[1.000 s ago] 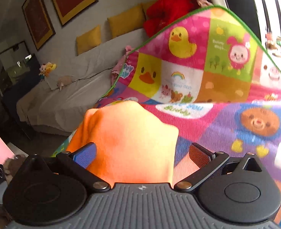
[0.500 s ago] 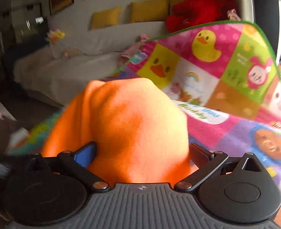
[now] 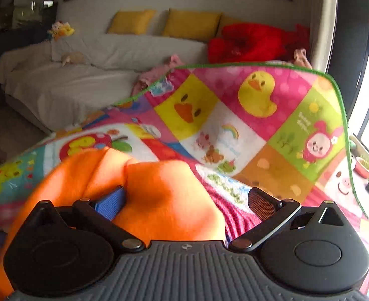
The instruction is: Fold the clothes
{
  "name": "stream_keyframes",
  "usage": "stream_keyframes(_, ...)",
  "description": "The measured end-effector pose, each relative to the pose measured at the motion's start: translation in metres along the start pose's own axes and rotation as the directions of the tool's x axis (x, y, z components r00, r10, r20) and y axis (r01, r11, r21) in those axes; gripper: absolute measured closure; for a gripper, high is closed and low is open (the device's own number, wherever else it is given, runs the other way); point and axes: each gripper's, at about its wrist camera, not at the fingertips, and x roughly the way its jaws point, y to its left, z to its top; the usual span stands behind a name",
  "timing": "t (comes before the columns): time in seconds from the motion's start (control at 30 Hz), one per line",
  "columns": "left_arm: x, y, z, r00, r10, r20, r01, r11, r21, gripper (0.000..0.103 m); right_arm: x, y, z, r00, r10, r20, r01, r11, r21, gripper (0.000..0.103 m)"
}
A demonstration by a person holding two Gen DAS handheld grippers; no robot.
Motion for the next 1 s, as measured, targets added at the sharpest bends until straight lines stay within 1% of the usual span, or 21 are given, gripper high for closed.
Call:
stream_keyframes(0.03, 0.000, 0.001, 0.000, 1.000, -0.005, -0.001, 0.005, 1.000, -0.004, 0.000, 0.007, -0.004, -0.005, 1.000, 0.022, -0.011, -0.022, 0.999, 0.039, 0.000)
stream_keyframes(0.07, -0.001, 0.003, 0.000, 1.000, -0.011, -0.005, 0.011, 1.000, -0.006, 0.000, 0.006, -0.013, -0.006, 0.998, 0.067, -0.007, -0.066, 0.992, 0.106, 0.000)
stream_keyframes(0.1, -0.001, 0.004, 0.001, 1.000, -0.016, -0.009, 0.016, 1.000, -0.007, 0.000, 0.000, -0.024, -0.009, 0.992, 0.129, 0.006, -0.127, 0.973, 0.190, 0.000)
stream_keyframes(0.13, -0.002, 0.005, 0.001, 1.000, -0.024, -0.016, 0.024, 1.000, -0.008, 0.000, -0.005, -0.035, -0.013, 0.982, 0.187, 0.024, -0.187, 0.944, 0.270, 0.000)
stream_keyframes(0.2, -0.003, 0.009, 0.004, 0.999, -0.041, -0.032, 0.041, 0.999, -0.018, 0.000, -0.019, -0.054, -0.028, 0.963, 0.263, 0.055, -0.263, 0.887, 0.378, 0.000)
stream_keyframes(0.3, -0.001, 0.013, 0.010, 0.998, -0.049, -0.045, 0.047, 0.998, -0.040, 0.000, -0.040, -0.065, -0.055, 0.945, 0.319, 0.065, -0.319, 0.865, 0.388, 0.002)
stream_keyframes(0.33, 0.000, 0.015, 0.012, 0.998, -0.050, -0.049, 0.048, 0.998, -0.048, 0.000, -0.047, -0.068, -0.065, 0.939, 0.338, 0.068, -0.337, 0.857, 0.390, 0.007)
stream_keyframes(0.4, 0.003, 0.017, 0.016, 0.998, -0.033, -0.051, 0.030, 0.998, -0.050, 0.000, -0.058, -0.065, -0.079, 0.930, 0.365, 0.044, -0.358, 0.871, 0.337, 0.013)
stream_keyframes(0.43, 0.005, 0.018, 0.019, 0.998, -0.020, -0.052, 0.018, 0.999, -0.047, 0.000, -0.060, -0.060, -0.083, 0.927, 0.375, 0.024, -0.364, 0.879, 0.307, 0.020)
stream_keyframes(0.47, 0.007, 0.020, 0.021, 0.999, -0.007, -0.052, 0.005, 0.999, -0.043, 0.000, -0.062, -0.055, -0.088, 0.923, 0.384, 0.005, -0.370, 0.887, 0.277, 0.024)
stream_keyframes(0.57, 0.012, 0.027, 0.028, 0.999, 0.018, -0.051, -0.020, 0.999, -0.034, 0.000, -0.057, -0.032, -0.090, 0.926, 0.378, -0.021, -0.366, 0.908, 0.204, 0.024)
stream_keyframes(0.6, 0.014, 0.030, 0.031, 0.998, 0.033, -0.049, -0.035, 0.999, -0.027, 0.000, -0.052, -0.024, -0.087, 0.934, 0.357, -0.017, -0.349, 0.923, 0.164, 0.024)
stream_keyframes(0.67, 0.017, 0.038, 0.040, 0.996, 0.082, -0.032, -0.083, 0.996, -0.013, 0.000, -0.039, -0.009, -0.074, 0.943, 0.333, -0.002, -0.331, 0.938, 0.105, 0.024)
stream_keyframes(0.77, 0.022, 0.059, 0.058, 0.986, 0.169, 0.009, -0.169, 0.986, -0.010, 0.000, -0.011, 0.007, -0.051, 0.950, 0.312, 0.011, -0.311, 0.945, 0.104, 0.025)
stream_keyframes(0.83, 0.025, 0.073, 0.069, 0.977, 0.212, 0.024, -0.211, 0.977, -0.023, 0.000, 0.009, 0.016, -0.037, 0.954, 0.300, 0.020, -0.301, 0.947, 0.111, 0.025)
stream_keyframes(0.9, 0.028, 0.082, 0.074, 0.974, 0.226, 0.024, -0.225, 0.973, -0.040, 0.000, 0.027, 0.024, -0.029, 0.959, 0.281, 0.041, -0.283, 0.954, 0.094, 0.025)
stream_keyframes(0.97, 0.031, 0.092, 0.078, 0.970, 0.241, 0.023, -0.239, 0.969, -0.057, 0.000, 0.040, 0.025, -0.023, 0.961, 0.273, 0.039, -0.276, 0.954, 0.115, 0.018)
stream_keyframes(1.0, 0.032, 0.096, 0.080, 0.968, 0.248, 0.023, -0.246, 0.967, -0.066, 0.000, 0.041, 0.023, -0.022, 0.961, 0.275, 0.038, -0.278, 0.951, 0.133, 0.017)
